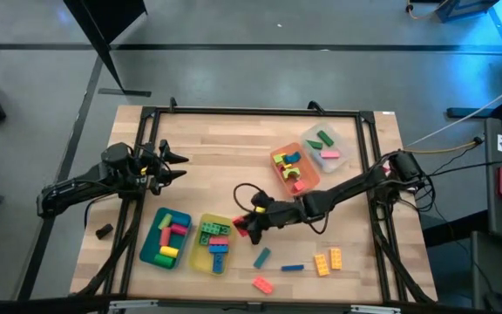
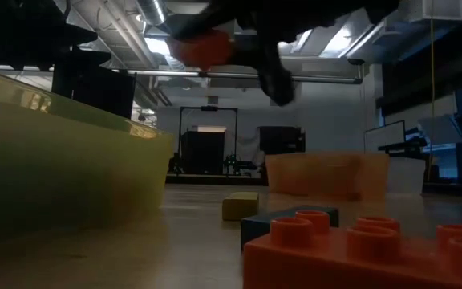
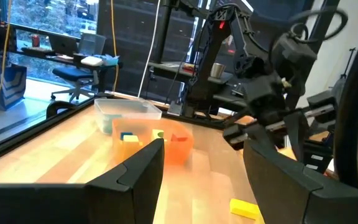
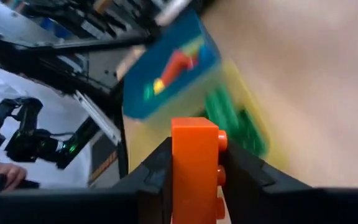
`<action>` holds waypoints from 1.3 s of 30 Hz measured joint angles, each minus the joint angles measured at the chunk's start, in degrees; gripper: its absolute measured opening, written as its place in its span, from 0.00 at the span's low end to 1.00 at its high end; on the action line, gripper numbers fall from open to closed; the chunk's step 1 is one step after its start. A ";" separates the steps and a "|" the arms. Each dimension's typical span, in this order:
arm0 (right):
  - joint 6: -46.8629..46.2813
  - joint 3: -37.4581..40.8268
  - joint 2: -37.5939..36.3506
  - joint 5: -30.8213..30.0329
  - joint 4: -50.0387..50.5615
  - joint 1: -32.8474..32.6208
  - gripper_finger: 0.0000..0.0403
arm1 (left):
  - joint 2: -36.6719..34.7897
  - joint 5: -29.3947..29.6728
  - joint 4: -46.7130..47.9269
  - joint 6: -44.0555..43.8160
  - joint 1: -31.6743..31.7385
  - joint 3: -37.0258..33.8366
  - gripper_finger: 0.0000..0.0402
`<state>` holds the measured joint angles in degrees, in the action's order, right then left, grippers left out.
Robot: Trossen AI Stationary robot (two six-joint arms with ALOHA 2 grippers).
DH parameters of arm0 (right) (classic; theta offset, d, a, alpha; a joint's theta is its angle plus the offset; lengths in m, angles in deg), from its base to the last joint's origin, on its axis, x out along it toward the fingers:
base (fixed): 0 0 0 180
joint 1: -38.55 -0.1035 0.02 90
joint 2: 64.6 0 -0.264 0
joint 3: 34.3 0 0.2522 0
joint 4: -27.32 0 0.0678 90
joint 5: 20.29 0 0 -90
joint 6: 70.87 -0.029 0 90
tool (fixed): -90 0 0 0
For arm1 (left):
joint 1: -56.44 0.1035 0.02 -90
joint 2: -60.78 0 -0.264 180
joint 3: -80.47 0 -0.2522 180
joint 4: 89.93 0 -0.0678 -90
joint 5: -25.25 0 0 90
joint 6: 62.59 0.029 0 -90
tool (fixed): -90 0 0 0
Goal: Sort blocks by size
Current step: Put the orange rectangle game piece into the yellow bin, then put the yellow rectangle block into the transparent bin
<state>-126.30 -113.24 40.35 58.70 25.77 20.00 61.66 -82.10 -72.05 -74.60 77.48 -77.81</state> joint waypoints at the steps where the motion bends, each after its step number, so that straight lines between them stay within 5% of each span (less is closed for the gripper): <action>1: 2.68 -0.01 0.09 -0.86 -1.59 0.01 0.25 | 0.00 -0.02 0.02 0.00 -0.02 0.00 0.51; 13: 26.30 -5.61 7.43 -6.64 -16.50 0.31 0.24 | 0.38 -0.02 0.54 -0.02 -0.02 -0.04 0.51; 25: 29.34 -12.84 14.26 -2.46 -10.94 0.31 0.44 | 0.61 0.00 1.49 -0.24 0.00 -0.04 0.51; 33: 30.83 -12.84 14.07 -0.93 -8.77 0.33 0.44 | 0.61 0.00 1.81 -2.78 0.00 -0.04 0.51; 39: 39.49 -12.84 9.77 3.10 2.40 0.20 0.44 | 0.68 0.01 3.23 -4.35 -0.02 -0.04 0.51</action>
<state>-86.81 -126.08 50.12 61.81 28.17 20.20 62.34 -82.09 -68.82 -78.96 77.46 -77.85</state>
